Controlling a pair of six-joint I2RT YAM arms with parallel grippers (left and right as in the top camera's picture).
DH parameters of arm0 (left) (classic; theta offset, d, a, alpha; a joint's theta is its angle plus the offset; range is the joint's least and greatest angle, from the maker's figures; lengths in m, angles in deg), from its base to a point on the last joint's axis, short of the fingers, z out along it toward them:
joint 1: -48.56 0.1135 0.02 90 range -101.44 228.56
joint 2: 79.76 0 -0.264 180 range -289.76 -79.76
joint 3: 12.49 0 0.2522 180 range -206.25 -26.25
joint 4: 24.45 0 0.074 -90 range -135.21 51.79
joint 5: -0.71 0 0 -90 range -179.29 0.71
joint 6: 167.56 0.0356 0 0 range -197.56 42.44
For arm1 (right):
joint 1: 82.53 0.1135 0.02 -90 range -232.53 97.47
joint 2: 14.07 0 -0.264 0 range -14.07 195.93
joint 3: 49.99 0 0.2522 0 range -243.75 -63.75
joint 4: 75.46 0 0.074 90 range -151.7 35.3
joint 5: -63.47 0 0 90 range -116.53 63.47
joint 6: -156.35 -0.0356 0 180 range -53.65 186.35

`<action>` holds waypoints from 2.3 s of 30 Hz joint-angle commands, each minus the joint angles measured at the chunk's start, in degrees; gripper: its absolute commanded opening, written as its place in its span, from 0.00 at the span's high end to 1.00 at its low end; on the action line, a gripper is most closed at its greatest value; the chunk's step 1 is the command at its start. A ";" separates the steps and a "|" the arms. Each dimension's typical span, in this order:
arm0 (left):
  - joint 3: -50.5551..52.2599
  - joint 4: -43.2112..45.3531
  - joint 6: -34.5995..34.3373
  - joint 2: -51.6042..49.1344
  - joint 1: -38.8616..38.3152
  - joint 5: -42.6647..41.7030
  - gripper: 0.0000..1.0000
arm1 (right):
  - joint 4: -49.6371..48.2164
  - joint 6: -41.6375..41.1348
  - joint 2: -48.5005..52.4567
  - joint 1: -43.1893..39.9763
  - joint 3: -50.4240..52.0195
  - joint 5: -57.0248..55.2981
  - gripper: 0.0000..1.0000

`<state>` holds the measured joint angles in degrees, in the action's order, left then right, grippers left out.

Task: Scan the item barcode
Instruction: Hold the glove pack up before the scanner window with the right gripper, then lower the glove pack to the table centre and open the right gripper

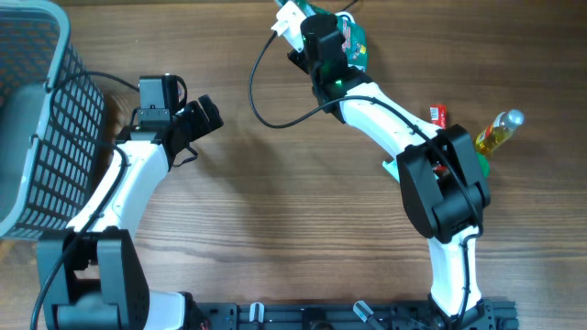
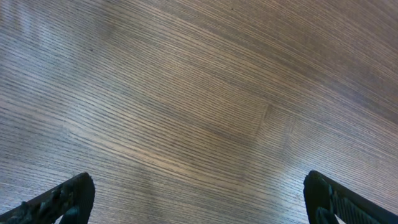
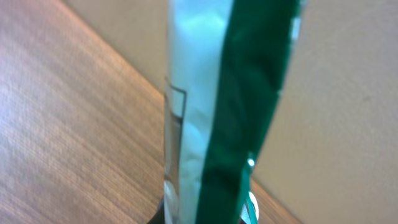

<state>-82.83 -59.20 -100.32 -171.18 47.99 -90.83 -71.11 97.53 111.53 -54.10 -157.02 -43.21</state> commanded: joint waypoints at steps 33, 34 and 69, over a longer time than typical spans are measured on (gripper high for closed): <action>0.15 -0.02 0.48 0.50 0.33 0.35 0.00 | 72.87 -47.34 -25.49 -2.25 8.85 27.28 0.87; 0.15 -0.04 0.46 0.50 0.33 0.37 0.00 | 71.58 -48.04 -25.49 -2.27 10.45 26.86 0.88; 0.15 -0.04 0.48 0.50 0.33 0.37 0.00 | 59.76 -50.77 -33.68 -7.41 14.86 19.34 0.00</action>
<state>-82.81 -59.20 -100.34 -171.18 47.99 -90.81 -11.44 46.85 78.40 -61.32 -141.62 -24.18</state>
